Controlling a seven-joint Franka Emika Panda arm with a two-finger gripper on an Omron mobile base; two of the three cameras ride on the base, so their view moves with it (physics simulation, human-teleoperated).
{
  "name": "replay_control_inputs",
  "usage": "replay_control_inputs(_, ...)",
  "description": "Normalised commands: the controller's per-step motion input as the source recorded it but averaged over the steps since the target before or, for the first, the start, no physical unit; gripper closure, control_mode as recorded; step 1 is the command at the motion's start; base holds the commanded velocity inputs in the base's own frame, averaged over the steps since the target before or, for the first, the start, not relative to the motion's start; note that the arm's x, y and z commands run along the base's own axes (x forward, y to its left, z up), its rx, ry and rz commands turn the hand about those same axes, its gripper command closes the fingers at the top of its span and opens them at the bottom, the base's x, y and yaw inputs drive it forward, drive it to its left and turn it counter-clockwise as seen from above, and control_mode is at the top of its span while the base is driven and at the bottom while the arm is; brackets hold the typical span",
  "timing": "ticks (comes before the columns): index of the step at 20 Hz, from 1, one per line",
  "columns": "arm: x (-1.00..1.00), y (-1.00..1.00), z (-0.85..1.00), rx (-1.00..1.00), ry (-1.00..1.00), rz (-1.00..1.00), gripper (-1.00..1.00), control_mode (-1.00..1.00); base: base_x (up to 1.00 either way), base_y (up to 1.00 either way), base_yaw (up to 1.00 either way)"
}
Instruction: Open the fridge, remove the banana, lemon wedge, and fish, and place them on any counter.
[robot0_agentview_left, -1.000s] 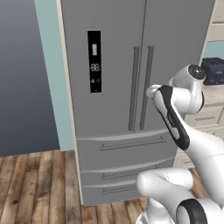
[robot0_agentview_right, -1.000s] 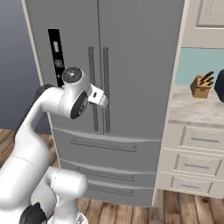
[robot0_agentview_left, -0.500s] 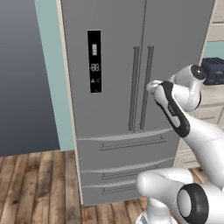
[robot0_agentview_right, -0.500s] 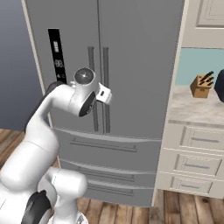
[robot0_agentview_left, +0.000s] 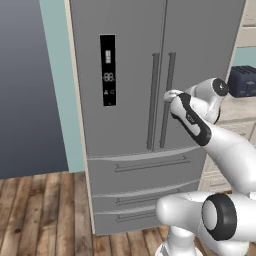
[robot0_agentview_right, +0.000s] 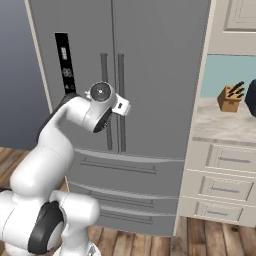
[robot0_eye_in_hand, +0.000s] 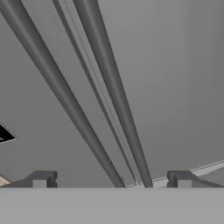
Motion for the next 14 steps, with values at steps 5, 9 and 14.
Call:
replay_control_inputs(5,0.50,-0.01,0.00,0.03,0.00,0.00,-1.00,-1.00,0.00,0.00,0.00)
replay_control_inputs(9,0.54,-0.09,0.00,0.04,0.00,0.00,-1.00,-1.00,0.00,0.00,0.00)
replay_control_inputs(14,0.53,-0.15,0.00,0.05,0.00,0.00,-1.00,-1.00,0.00,0.00,0.00)
